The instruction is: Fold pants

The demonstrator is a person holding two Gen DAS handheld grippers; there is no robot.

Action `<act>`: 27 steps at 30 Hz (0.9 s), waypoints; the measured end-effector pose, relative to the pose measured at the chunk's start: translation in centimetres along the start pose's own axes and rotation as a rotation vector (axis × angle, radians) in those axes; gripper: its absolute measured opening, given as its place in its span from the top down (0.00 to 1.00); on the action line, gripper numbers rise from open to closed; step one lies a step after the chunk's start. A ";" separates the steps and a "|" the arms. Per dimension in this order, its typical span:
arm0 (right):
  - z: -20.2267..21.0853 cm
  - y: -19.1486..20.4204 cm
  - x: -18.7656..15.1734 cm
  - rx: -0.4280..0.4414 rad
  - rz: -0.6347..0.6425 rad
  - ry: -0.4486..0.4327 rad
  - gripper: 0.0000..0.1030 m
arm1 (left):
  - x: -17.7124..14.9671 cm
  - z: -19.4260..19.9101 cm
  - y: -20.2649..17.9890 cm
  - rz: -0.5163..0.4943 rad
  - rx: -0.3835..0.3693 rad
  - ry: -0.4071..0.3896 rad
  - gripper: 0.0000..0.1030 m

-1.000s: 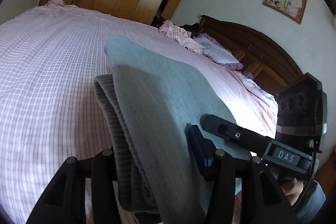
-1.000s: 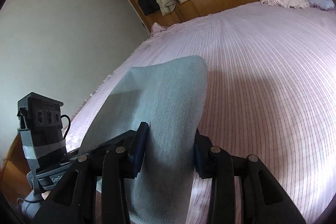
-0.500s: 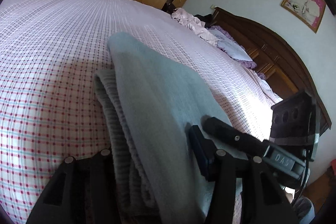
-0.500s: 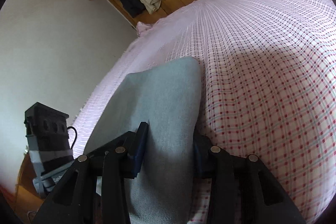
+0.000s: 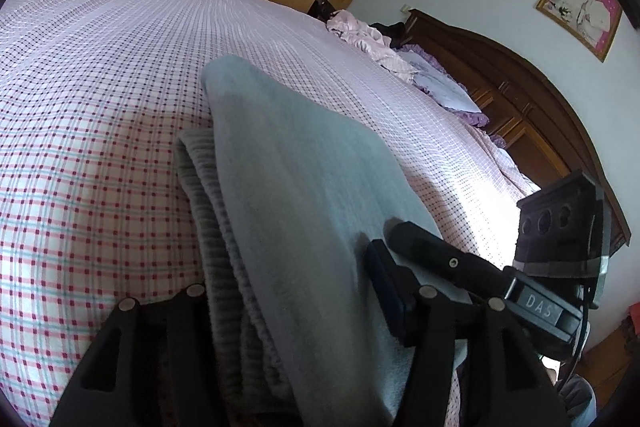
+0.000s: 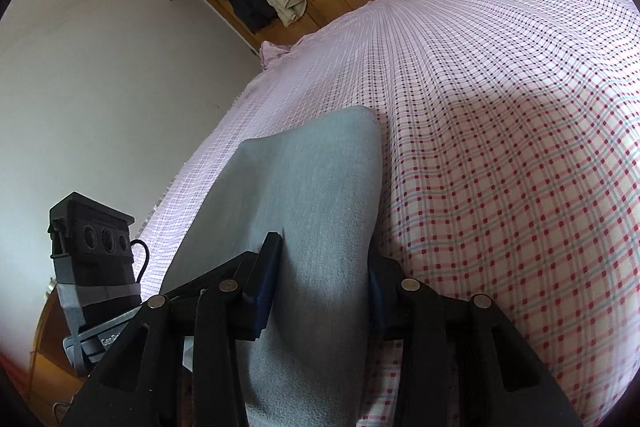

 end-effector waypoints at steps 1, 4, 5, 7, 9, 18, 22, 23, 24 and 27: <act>0.0 -0.1 0.0 0.000 0.000 0.001 0.69 | 0.0 0.0 0.0 -0.002 -0.001 0.001 0.39; 0.1 -0.2 -0.1 0.002 -0.001 0.003 0.69 | 0.0 -0.2 -0.2 -0.004 -0.003 0.004 0.36; 0.3 -0.5 -0.1 0.004 -0.001 0.003 0.68 | -0.1 -0.1 -0.2 -0.004 -0.004 0.004 0.35; 0.3 -0.5 -0.1 0.004 -0.001 0.003 0.68 | -0.1 0.0 -0.4 -0.005 -0.002 -0.003 0.32; 0.3 -0.4 -0.1 0.002 0.000 0.003 0.68 | -0.3 0.2 -0.4 -0.007 0.004 -0.008 0.30; 1.4 0.8 -0.2 0.005 0.040 -0.029 0.49 | -0.3 2.3 -0.5 -0.011 0.044 -0.080 0.17; 2.1 1.0 -0.1 -0.014 0.049 -0.055 0.45 | 0.4 5.0 -1.0 -0.040 0.036 -0.197 0.08; 2.5 0.9 -0.1 -0.022 0.049 -0.069 0.43 | 0.5 5.7 -1.2 -0.055 0.043 -0.232 0.08; 2.9 0.9 0.0 -0.027 0.049 -0.086 0.41 | 0.6 6.5 -1.5 -0.076 0.050 -0.270 0.07; 4.5 1.0 0.5 -0.036 0.043 -0.148 0.36 | 0.6 8.4 -2.4 -0.136 0.080 -0.363 0.03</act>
Point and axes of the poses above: each gripper's, at about its wrist camera, not at the fingertips, and z roughly against the way its jaws point, y to its left, x to its top, the point moved 8 cm from there along -z, roughly the way its jaws point, and after that the axes turned 12 degrees about z, right-handed, at the moved point
